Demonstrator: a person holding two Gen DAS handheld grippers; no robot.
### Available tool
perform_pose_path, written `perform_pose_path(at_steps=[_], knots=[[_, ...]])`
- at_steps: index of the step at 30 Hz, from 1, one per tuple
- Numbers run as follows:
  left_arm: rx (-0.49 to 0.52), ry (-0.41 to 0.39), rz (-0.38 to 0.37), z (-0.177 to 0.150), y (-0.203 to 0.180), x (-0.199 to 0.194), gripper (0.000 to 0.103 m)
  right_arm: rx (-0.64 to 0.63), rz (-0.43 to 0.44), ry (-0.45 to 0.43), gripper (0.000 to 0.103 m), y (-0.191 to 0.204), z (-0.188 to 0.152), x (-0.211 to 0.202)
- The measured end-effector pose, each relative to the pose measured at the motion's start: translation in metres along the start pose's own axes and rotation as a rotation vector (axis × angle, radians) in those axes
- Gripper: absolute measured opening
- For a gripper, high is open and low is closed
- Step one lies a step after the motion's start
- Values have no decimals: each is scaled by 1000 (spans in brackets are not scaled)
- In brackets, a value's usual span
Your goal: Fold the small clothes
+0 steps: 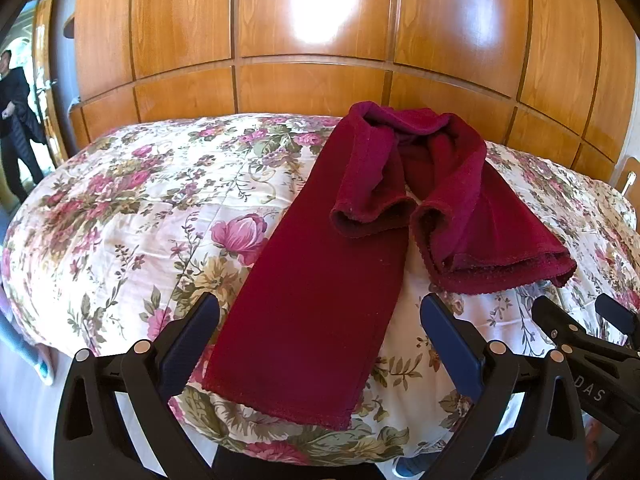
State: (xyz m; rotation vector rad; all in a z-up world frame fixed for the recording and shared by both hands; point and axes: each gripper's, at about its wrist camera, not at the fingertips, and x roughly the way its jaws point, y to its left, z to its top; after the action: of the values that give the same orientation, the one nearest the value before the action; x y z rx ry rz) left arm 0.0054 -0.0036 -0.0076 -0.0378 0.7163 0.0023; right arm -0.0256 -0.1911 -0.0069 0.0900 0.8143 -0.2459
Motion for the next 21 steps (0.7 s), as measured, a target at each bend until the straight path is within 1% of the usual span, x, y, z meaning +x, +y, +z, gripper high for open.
perform_pose_path(at_steps=[11,17,19,21], knots=[[-7,12,3,0,0,4,100,-2,-1,2,101,0,2,2],[-16,33,9,0,2,10,100,13,4,25,101,-3,3,10],[-28,40,9,2,5,12,100,10,18,32,101,-4,4,13],[-42,41,12,5,10,14,100,-1,56,35,101,-5,9,16]])
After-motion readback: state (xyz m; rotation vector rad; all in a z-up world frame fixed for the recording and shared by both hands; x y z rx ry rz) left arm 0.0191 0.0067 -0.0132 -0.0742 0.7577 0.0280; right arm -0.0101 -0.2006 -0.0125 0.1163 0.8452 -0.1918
